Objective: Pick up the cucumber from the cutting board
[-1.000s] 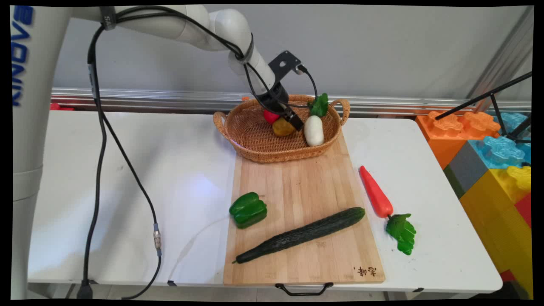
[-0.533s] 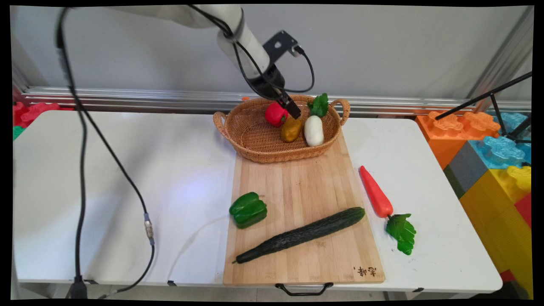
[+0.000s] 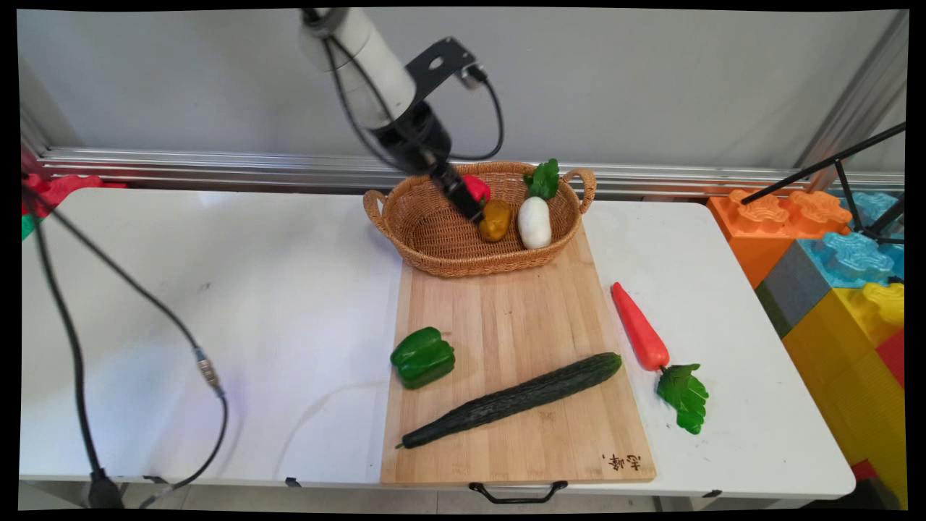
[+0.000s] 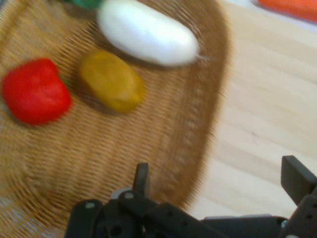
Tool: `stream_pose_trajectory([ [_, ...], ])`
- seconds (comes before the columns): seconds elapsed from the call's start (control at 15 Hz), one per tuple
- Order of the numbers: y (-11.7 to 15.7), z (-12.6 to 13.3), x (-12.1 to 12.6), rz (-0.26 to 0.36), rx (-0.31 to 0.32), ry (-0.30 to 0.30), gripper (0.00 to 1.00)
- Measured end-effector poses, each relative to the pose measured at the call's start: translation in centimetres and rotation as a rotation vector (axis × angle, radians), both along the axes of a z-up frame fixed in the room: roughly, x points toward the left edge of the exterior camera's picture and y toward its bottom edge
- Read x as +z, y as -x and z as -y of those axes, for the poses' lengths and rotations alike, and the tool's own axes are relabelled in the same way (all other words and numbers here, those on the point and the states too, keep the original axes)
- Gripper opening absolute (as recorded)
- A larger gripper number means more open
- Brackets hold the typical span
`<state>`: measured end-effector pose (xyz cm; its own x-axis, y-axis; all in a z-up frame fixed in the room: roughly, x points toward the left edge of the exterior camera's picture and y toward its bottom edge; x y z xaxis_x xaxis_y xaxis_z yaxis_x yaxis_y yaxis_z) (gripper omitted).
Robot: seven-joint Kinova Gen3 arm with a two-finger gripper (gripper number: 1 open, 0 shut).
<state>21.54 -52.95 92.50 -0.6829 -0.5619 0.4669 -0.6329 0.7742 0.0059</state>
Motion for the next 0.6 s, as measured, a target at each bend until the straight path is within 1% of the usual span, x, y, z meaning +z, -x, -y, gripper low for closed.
stream_pose_trajectory([
  [0.2,0.3,-3.7,-0.5,-0.007,-0.035,-0.043,1.00],
  [0.33,1.2,-6.0,-1.5,-0.024,-0.056,-0.086,1.00],
  [0.6,3.3,-8.8,-3.1,-0.060,-0.100,-0.156,1.00],
])
